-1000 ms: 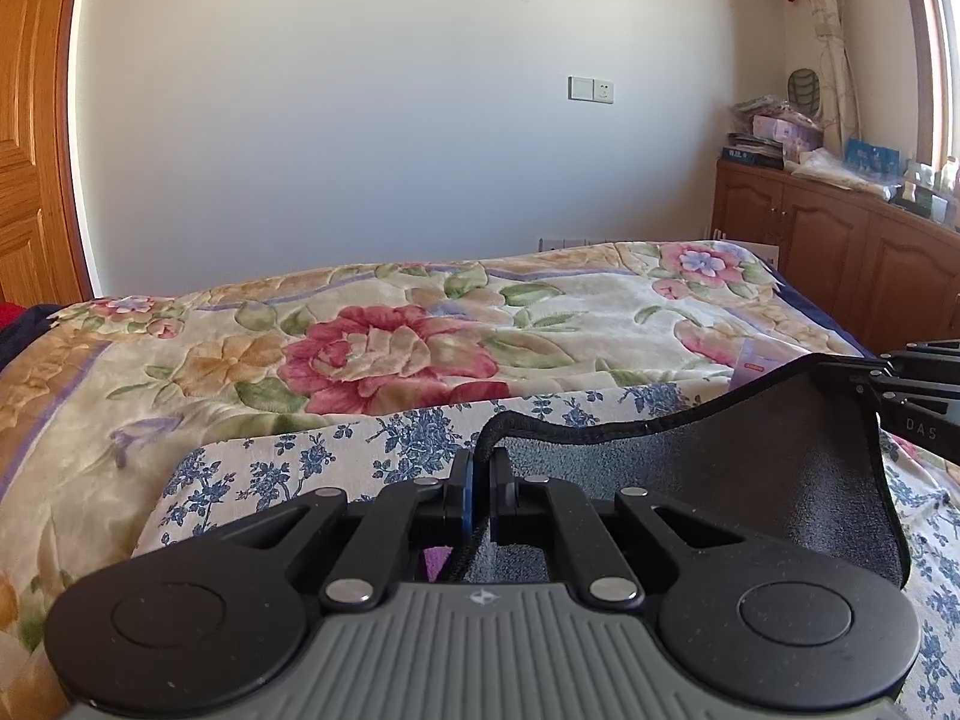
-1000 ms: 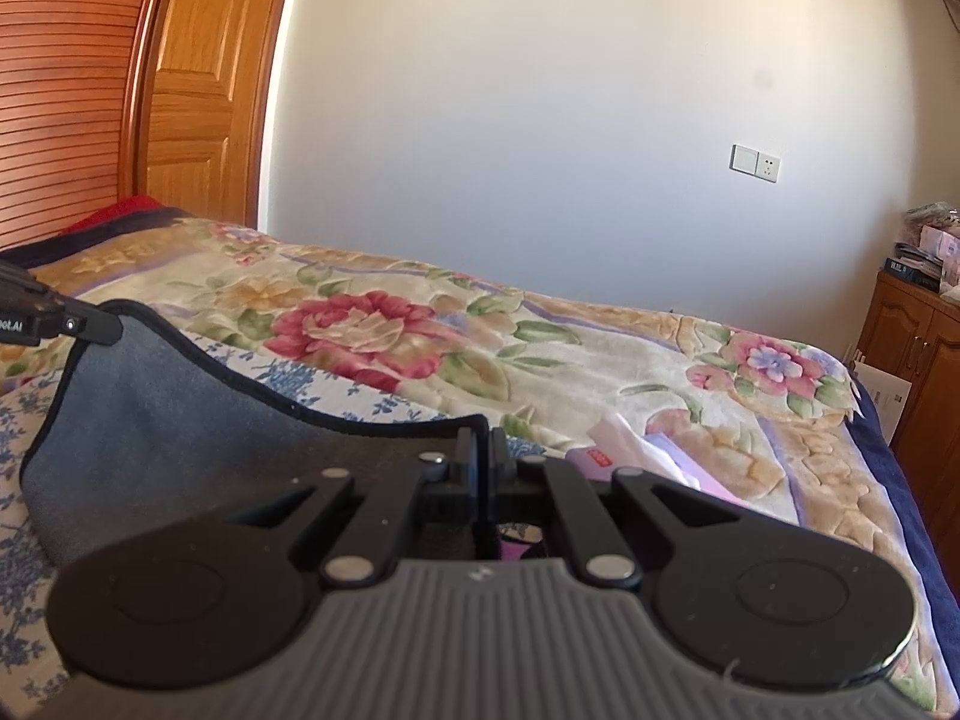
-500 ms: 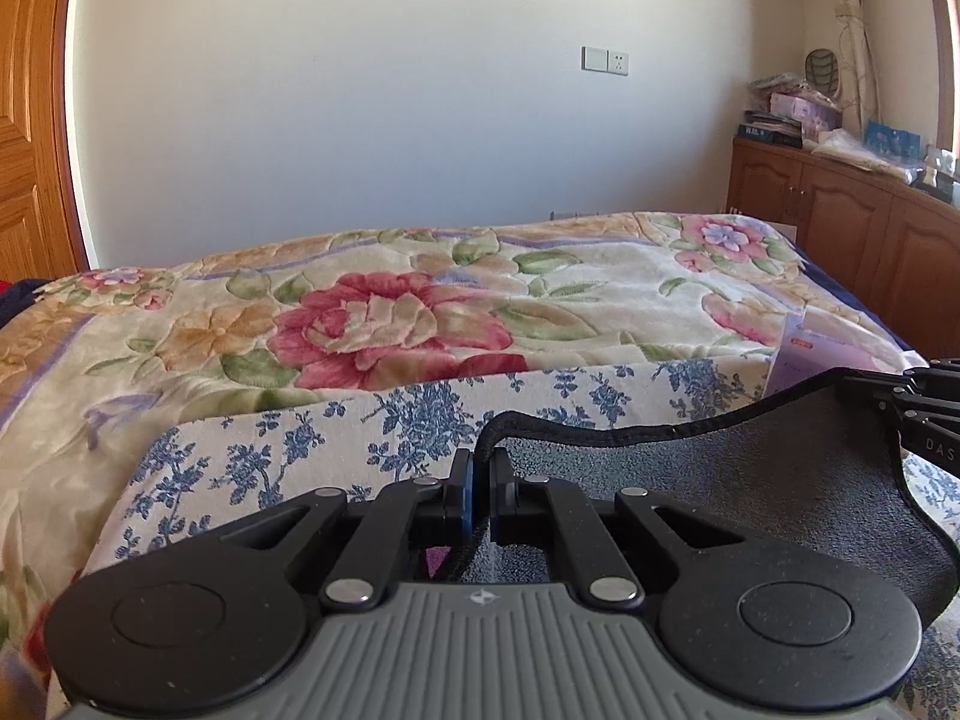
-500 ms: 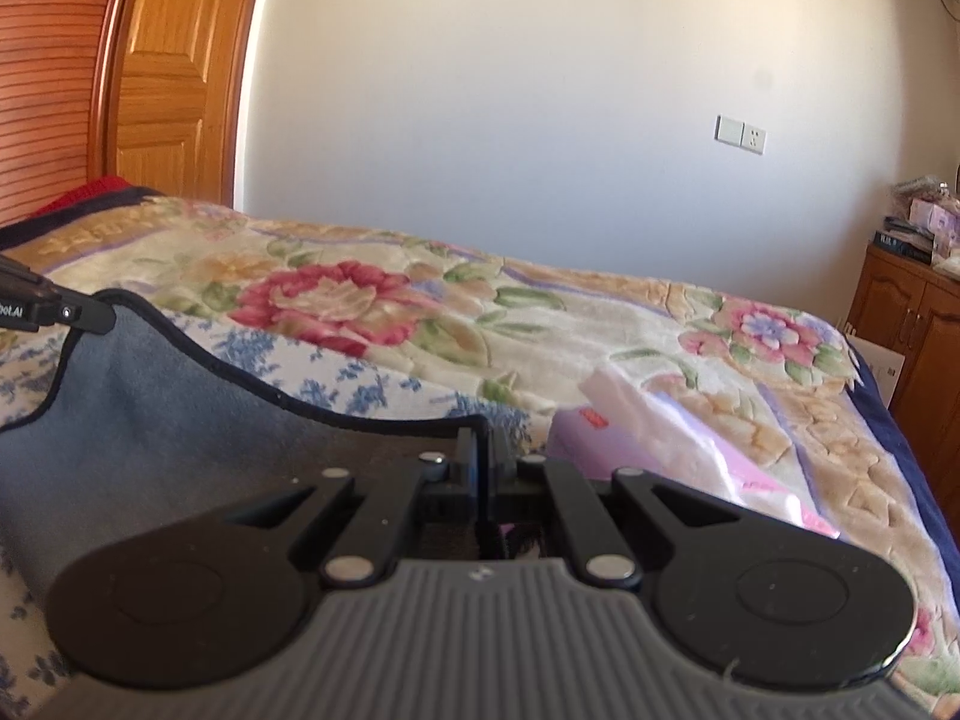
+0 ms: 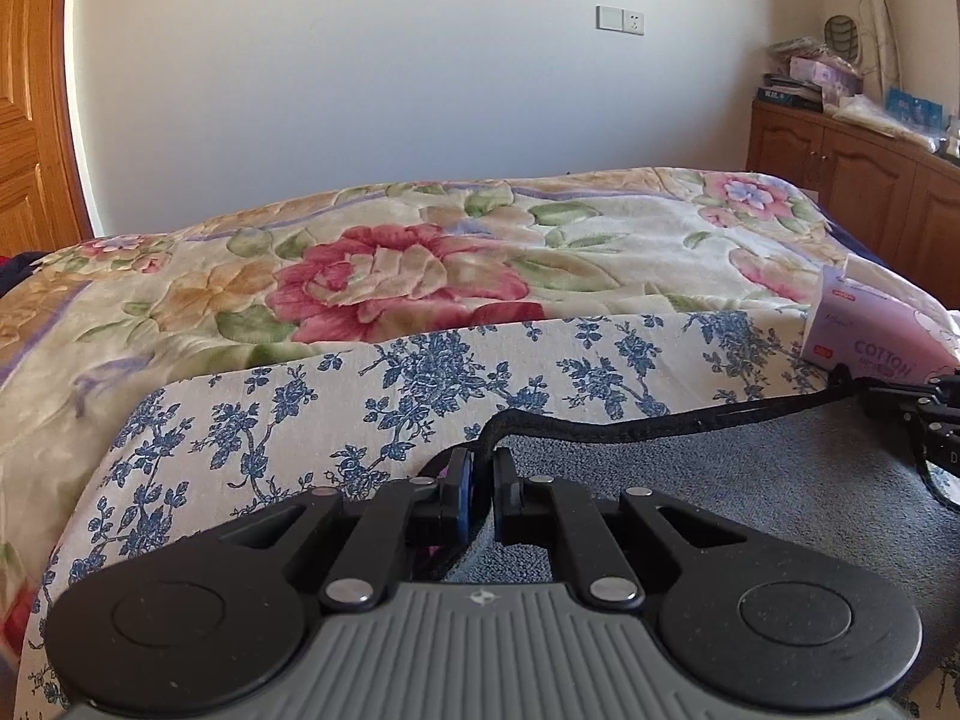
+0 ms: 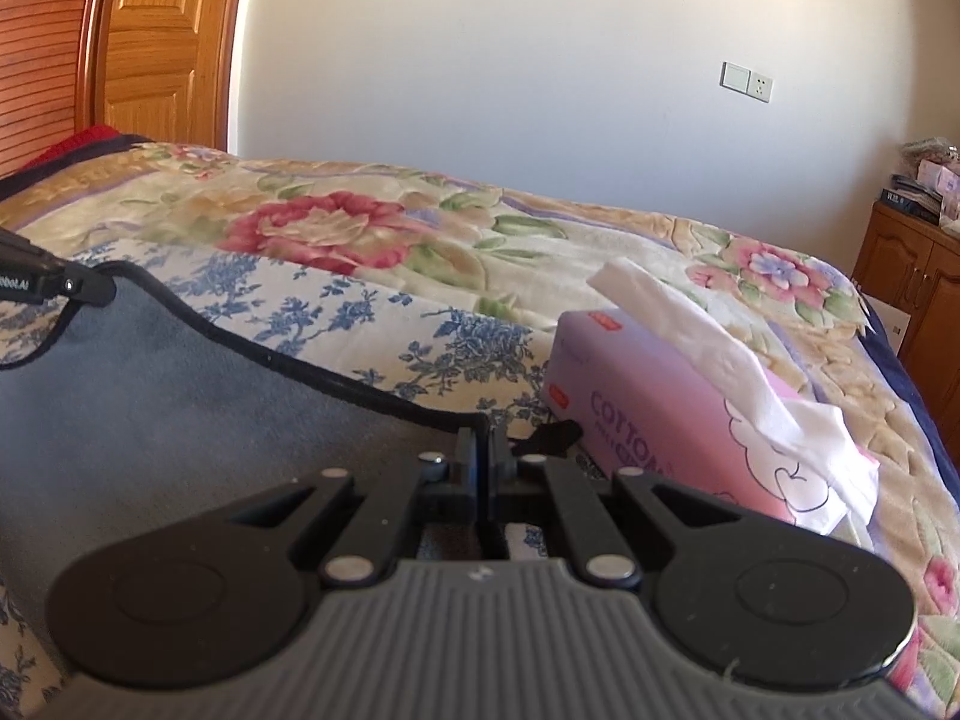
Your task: Fold towel
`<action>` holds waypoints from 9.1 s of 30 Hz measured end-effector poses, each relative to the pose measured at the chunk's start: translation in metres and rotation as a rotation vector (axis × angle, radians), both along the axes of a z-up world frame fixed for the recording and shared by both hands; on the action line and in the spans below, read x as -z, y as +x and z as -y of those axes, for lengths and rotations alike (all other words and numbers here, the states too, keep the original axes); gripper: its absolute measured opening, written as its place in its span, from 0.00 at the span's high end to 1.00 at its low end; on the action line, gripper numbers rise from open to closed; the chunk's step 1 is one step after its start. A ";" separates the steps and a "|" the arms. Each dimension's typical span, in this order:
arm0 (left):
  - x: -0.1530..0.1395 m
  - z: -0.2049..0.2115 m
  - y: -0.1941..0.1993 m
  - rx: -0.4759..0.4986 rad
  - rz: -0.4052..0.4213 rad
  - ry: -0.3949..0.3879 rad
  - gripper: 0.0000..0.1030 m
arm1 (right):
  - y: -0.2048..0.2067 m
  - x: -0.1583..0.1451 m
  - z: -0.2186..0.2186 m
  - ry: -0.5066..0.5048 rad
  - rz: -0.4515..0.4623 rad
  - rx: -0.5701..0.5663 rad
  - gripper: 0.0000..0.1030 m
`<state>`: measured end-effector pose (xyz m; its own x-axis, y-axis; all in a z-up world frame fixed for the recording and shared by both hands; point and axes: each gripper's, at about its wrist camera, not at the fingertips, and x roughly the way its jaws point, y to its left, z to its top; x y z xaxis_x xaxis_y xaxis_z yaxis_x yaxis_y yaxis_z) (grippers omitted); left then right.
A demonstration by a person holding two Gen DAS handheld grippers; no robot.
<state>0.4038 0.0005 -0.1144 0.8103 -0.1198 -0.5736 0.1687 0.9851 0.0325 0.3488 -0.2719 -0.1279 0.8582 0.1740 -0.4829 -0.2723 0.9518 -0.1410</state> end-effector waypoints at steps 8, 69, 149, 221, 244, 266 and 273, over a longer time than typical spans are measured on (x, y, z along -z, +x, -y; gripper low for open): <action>-0.002 0.001 -0.004 -0.001 0.010 0.000 0.55 | 0.002 -0.003 -0.001 -0.015 -0.016 0.006 0.69; -0.144 0.024 -0.150 0.031 0.145 0.010 0.00 | -0.131 -0.111 -0.010 0.090 0.066 0.064 0.04; -0.154 0.017 -0.339 -0.011 0.174 0.019 0.00 | -0.286 -0.139 -0.025 0.140 0.074 0.111 0.00; -0.076 -0.008 -0.362 -0.078 0.248 0.004 0.00 | -0.304 -0.097 -0.029 0.155 0.102 0.186 0.00; -0.093 -0.008 -0.371 -0.077 0.326 -0.010 0.00 | -0.313 -0.102 -0.030 0.144 0.186 0.191 0.00; -0.092 -0.009 -0.373 -0.091 0.343 0.001 0.00 | -0.316 -0.104 -0.029 0.148 0.227 0.204 0.00; -0.092 -0.009 -0.373 -0.091 0.342 0.001 0.00 | -0.316 -0.104 -0.029 0.150 0.228 0.205 0.00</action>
